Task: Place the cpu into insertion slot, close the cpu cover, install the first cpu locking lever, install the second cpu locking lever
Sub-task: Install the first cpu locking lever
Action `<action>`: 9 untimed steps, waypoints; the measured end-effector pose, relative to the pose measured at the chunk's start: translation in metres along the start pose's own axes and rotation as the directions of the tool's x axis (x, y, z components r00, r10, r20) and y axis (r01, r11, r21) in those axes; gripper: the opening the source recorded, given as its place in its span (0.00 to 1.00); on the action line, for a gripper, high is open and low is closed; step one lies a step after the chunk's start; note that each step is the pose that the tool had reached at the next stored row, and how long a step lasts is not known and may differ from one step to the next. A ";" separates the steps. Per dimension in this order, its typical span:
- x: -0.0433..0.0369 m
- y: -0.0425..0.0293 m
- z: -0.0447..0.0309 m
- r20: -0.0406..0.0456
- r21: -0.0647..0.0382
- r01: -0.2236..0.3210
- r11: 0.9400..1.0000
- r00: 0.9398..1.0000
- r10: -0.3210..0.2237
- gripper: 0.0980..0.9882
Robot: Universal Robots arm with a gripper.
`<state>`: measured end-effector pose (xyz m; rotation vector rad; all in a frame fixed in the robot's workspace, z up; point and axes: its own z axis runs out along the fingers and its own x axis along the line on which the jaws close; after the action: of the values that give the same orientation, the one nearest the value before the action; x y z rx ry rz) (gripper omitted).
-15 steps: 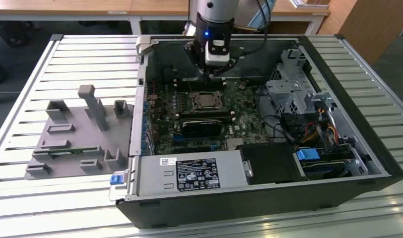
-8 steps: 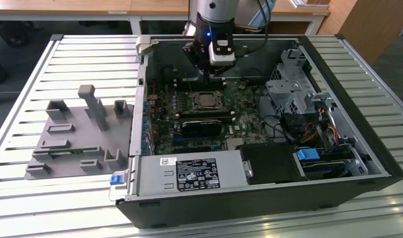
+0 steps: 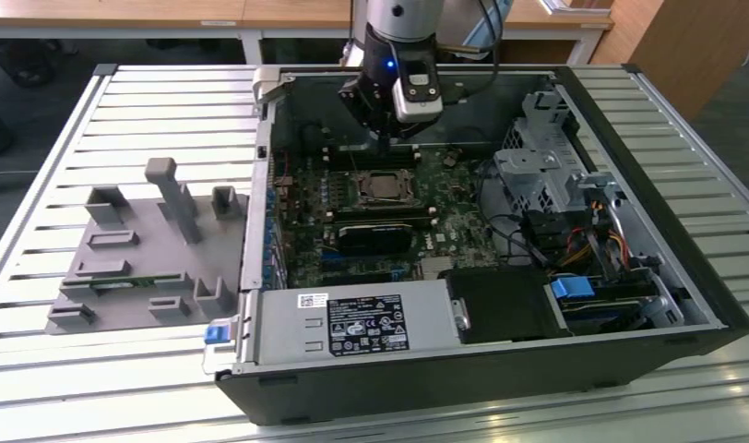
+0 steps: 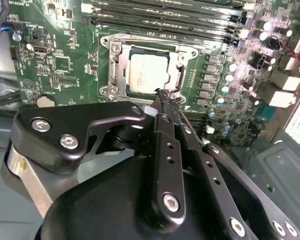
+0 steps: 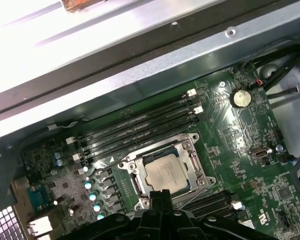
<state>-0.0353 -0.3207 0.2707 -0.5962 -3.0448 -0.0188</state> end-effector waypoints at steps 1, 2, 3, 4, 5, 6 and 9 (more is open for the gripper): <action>0.0000 0.0000 0.0000 0.000 0.000 0.009 1.000 1.000 -0.009 0.01; 0.0000 0.0000 0.0000 0.000 0.001 0.019 1.000 1.000 -0.019 0.01; 0.0000 0.0000 0.0000 0.000 0.001 0.028 1.000 1.000 -0.028 0.01; 0.0000 0.0000 0.0000 0.000 0.001 0.037 0.999 0.999 -0.037 0.01; 0.0000 -0.0001 0.0000 0.000 0.002 0.046 0.999 0.999 -0.046 0.01; 0.0000 -0.0001 0.0000 0.000 0.002 0.055 0.998 0.998 -0.055 0.01; -0.0001 -0.0001 0.0000 0.000 0.003 0.080 0.997 0.997 -0.080 0.01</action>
<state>-0.0353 -0.3208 0.2707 -0.4730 -3.0660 -0.0162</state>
